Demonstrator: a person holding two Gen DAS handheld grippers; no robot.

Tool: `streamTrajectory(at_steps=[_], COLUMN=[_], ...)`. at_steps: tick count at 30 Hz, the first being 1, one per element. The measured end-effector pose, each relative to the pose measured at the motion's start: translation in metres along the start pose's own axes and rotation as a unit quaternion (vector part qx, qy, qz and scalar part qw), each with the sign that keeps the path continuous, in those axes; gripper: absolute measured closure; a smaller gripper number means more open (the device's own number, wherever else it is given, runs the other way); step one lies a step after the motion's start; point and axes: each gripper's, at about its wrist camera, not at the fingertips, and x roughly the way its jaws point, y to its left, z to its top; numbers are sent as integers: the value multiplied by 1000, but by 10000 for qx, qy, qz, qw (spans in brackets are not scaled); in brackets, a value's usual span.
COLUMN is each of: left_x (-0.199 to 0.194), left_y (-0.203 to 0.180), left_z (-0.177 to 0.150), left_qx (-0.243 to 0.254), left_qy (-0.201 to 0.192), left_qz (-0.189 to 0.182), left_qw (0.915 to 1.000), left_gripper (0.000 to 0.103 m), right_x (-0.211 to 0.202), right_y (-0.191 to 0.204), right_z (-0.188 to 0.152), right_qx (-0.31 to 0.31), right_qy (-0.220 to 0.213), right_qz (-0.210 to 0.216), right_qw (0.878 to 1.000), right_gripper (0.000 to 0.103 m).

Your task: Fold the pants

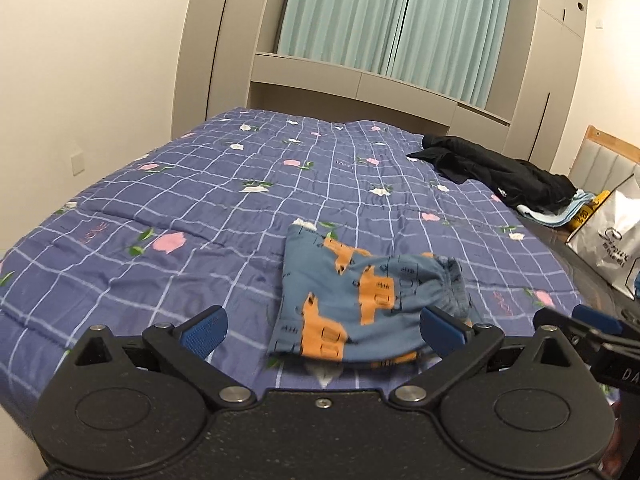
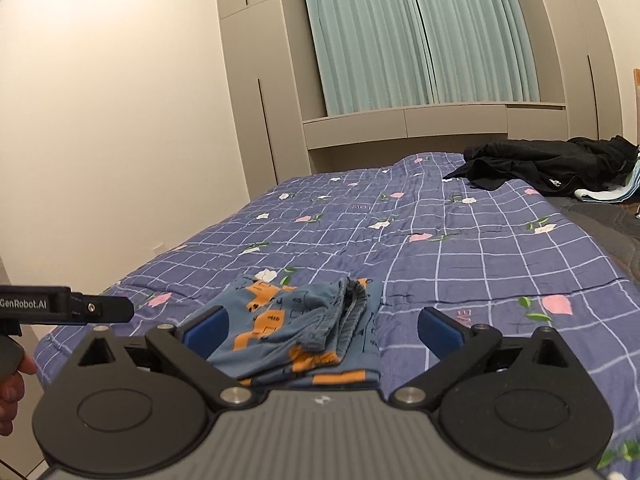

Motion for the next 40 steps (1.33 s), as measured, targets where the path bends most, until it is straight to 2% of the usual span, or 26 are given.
streamTrajectory(at_steps=[7, 15, 27, 40], left_x=[-16, -19, -14, 6], left_y=[-1, -3, -7, -5], left_z=[-19, -23, -24, -28], left_qx=[122, 183, 246, 237], left_qy=[18, 51, 34, 241], left_qz=[43, 27, 180, 201], left_qw=[9999, 9998, 9995, 9992], left_gripper=[1, 1, 1, 1], right_x=[-21, -28, -27, -14], right_y=[4, 5, 2, -4], right_z=[-15, -22, -23, -28], right_qx=[-9, 11, 12, 71], right_qy=[86, 131, 153, 346], right_qz=[7, 27, 13, -27], right_qw=[10000, 9999, 9999, 9994], right_gripper=[0, 0, 0, 0])
